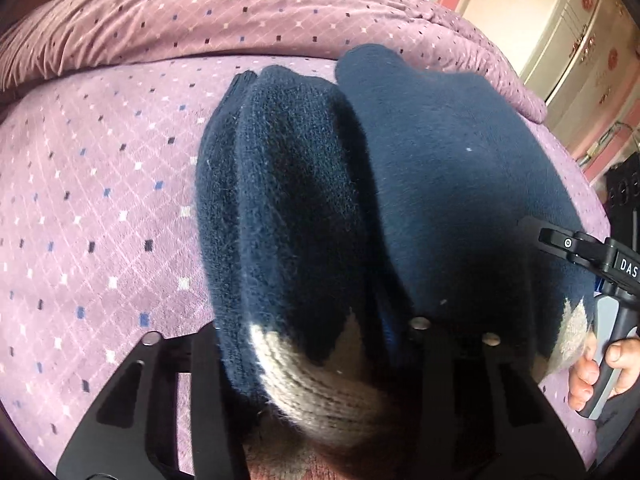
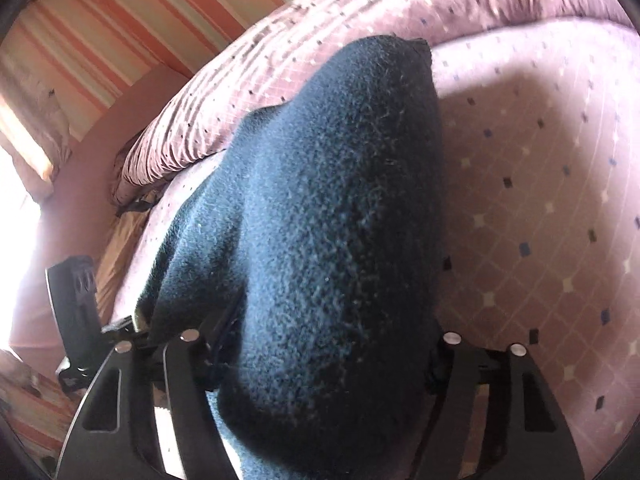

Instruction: Fold small clothes

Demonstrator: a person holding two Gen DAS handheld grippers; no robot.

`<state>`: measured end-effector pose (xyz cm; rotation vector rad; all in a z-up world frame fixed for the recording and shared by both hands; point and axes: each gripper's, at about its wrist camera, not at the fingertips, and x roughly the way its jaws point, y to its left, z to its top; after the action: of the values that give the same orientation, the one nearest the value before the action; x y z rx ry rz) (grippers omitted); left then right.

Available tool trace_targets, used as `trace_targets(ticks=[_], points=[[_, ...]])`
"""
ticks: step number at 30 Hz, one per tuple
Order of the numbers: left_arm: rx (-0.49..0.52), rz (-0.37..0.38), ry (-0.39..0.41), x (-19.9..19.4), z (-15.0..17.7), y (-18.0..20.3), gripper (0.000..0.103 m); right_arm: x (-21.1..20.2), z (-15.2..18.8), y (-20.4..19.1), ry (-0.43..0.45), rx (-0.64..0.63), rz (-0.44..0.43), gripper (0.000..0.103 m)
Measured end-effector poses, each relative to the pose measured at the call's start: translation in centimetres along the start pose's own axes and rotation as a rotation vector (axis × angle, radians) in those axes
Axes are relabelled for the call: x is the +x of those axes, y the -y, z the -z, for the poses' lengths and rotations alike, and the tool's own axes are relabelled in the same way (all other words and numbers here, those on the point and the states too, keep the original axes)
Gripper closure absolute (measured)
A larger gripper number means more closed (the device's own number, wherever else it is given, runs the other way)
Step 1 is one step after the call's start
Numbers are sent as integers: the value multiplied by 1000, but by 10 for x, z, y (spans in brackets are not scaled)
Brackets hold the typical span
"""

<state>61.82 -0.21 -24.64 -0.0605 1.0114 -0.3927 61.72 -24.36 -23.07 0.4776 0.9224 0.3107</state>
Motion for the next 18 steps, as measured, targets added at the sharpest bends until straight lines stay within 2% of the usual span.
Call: trace_targets(ticks=[5, 7, 11, 18], points=[[-10, 14, 6, -10, -8, -2, 70, -9, -4, -9, 16, -28, -8, 38], [12, -3, 21, -18, -8, 3, 70, -16, -3, -9, 17, -30, -17, 39], [3, 27, 13, -26, -9, 7, 70, -28, -2, -7, 21, -25, -30, 40], [8, 26, 40, -46, -9, 30, 70, -54, 9, 0, 42, -24, -46, 40]])
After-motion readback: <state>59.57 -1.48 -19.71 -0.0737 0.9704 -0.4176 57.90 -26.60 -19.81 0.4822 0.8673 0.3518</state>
